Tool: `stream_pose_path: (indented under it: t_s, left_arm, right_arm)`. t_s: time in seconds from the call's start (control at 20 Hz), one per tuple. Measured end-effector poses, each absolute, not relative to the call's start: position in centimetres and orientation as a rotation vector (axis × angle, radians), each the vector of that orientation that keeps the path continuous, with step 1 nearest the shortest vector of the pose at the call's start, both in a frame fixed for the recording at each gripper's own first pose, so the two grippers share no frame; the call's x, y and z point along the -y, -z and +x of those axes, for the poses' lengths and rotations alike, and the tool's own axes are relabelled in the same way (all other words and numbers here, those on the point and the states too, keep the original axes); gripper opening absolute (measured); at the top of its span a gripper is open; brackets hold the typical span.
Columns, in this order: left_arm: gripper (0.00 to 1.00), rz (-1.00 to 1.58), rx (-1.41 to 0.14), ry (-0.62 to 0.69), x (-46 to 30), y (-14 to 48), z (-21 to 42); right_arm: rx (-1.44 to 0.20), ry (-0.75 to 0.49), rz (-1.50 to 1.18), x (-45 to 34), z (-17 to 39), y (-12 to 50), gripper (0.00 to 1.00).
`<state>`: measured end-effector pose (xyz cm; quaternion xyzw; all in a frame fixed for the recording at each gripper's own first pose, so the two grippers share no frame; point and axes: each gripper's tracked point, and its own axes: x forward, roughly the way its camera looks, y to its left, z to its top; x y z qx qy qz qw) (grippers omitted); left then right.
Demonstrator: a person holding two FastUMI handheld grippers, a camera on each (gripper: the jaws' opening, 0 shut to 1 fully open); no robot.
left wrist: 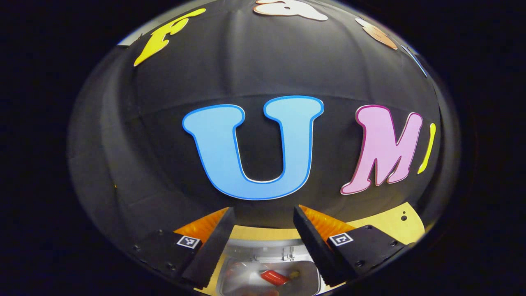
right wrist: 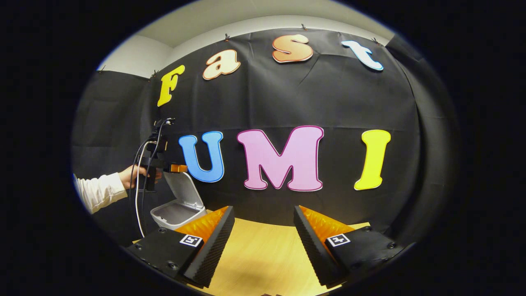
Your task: Press the lid of the desktop garbage bin to open it, pick up the crumpled paper on the desktop and throw it into the bin, then pick up the pop can on the desktop and drop it into the bin, and finally close the garbage bin lid.
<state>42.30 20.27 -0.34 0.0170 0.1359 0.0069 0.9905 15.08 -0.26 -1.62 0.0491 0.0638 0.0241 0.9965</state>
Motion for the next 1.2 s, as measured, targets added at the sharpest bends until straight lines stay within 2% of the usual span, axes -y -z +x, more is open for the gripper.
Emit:
stream_pose_path:
  t_s: [0.15,0.2,0.35,0.6,1.05,1.2]
  left_arm:
    - [0.96,0.025,-0.418,0.013,-20.3,3.7,40.1]
    - [0.96,0.021,-0.449,0.022,-20.4,4.5,39.4]
    - [0.96,0.015,-0.535,0.048,-20.3,7.0,37.1]
    - [1.00,0.017,-0.621,0.097,-20.1,10.5,33.8]
    - [0.99,0.048,-0.854,0.105,-19.4,17.5,30.0]
    - [1.00,0.043,-0.832,0.103,-19.2,17.6,30.5]
  right_arm:
    - [-0.134,-0.068,0.102,-0.4,15.3,1.9,0.94]
    - [-0.136,-0.075,0.108,-0.7,15.4,2.0,0.96]
    - [-0.142,-0.094,0.128,-1.7,15.6,2.2,0.94]
    - [-0.144,-0.124,0.107,-2.8,15.5,2.6,0.94]
    - [-0.164,-0.130,0.122,-3.3,14.8,3.5,0.94]
    - [-0.177,-0.130,0.136,-3.4,14.6,3.9,0.94]
